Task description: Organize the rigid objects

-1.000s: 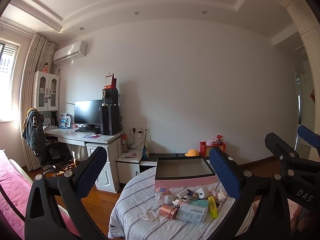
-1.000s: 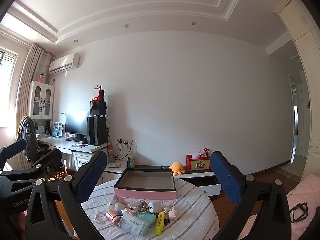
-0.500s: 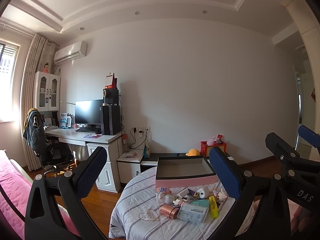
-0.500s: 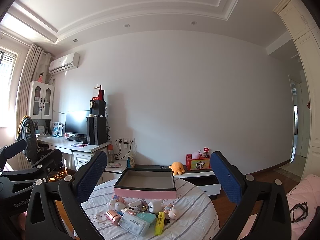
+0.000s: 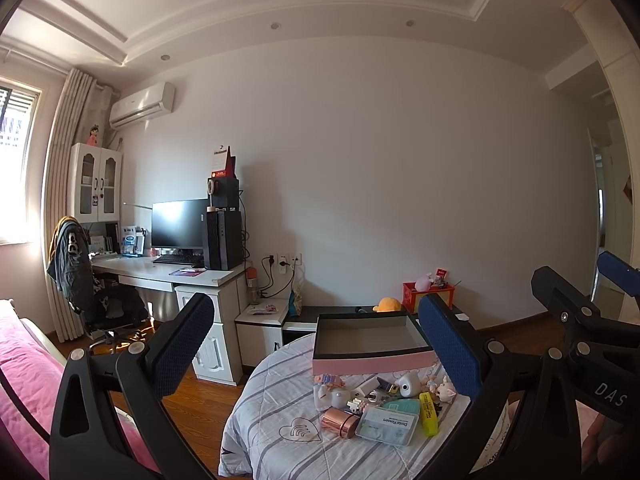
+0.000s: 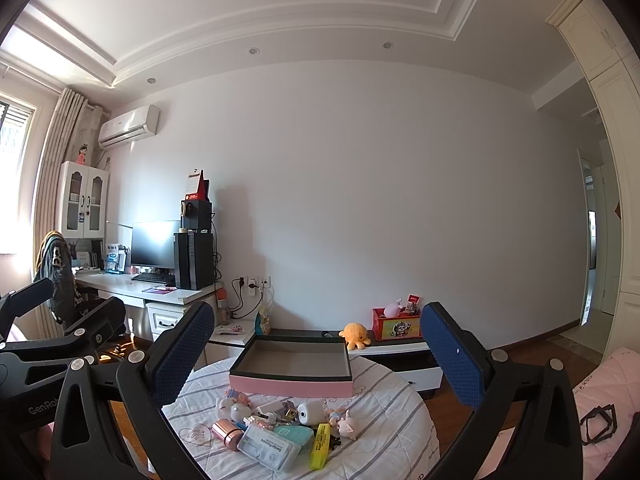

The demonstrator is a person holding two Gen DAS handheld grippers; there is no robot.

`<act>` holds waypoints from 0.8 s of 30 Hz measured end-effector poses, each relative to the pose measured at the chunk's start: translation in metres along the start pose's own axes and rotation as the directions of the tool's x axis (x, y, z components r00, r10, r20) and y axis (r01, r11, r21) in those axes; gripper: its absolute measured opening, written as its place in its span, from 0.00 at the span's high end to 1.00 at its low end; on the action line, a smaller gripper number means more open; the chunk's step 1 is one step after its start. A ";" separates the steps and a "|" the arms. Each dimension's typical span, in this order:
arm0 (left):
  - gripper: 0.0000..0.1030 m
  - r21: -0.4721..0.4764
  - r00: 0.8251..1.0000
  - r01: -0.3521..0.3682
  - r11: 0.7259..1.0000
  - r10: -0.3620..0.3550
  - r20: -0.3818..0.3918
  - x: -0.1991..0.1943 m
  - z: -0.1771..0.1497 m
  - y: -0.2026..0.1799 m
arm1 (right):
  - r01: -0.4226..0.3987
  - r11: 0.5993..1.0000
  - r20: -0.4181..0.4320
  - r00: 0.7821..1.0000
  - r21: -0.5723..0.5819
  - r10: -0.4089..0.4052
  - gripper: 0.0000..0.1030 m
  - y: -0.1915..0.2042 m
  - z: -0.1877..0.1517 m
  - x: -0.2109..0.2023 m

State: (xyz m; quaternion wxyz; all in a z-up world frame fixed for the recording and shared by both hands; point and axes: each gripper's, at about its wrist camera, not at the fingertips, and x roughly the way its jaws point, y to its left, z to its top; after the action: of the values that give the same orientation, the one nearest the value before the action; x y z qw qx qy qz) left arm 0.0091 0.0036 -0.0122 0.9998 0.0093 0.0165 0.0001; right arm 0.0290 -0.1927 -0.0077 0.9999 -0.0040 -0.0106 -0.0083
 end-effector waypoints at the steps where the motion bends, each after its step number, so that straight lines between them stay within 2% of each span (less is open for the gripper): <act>1: 0.00 0.000 1.000 -0.001 1.000 0.001 0.001 -0.002 0.001 0.000 | 0.001 1.000 -0.001 1.000 -0.001 -0.001 0.00 0.000 0.000 0.000; 24: 0.00 -0.001 1.000 0.006 1.000 -0.006 -0.012 0.001 -0.002 0.000 | 0.009 1.000 -0.016 1.000 -0.003 -0.009 0.00 0.001 -0.006 0.005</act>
State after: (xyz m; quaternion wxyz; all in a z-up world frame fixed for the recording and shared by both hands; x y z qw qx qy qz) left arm 0.0104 0.0034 -0.0139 0.9997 0.0089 0.0224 -0.0027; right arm 0.0344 -0.1919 -0.0134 0.9999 -0.0053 -0.0027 -0.0127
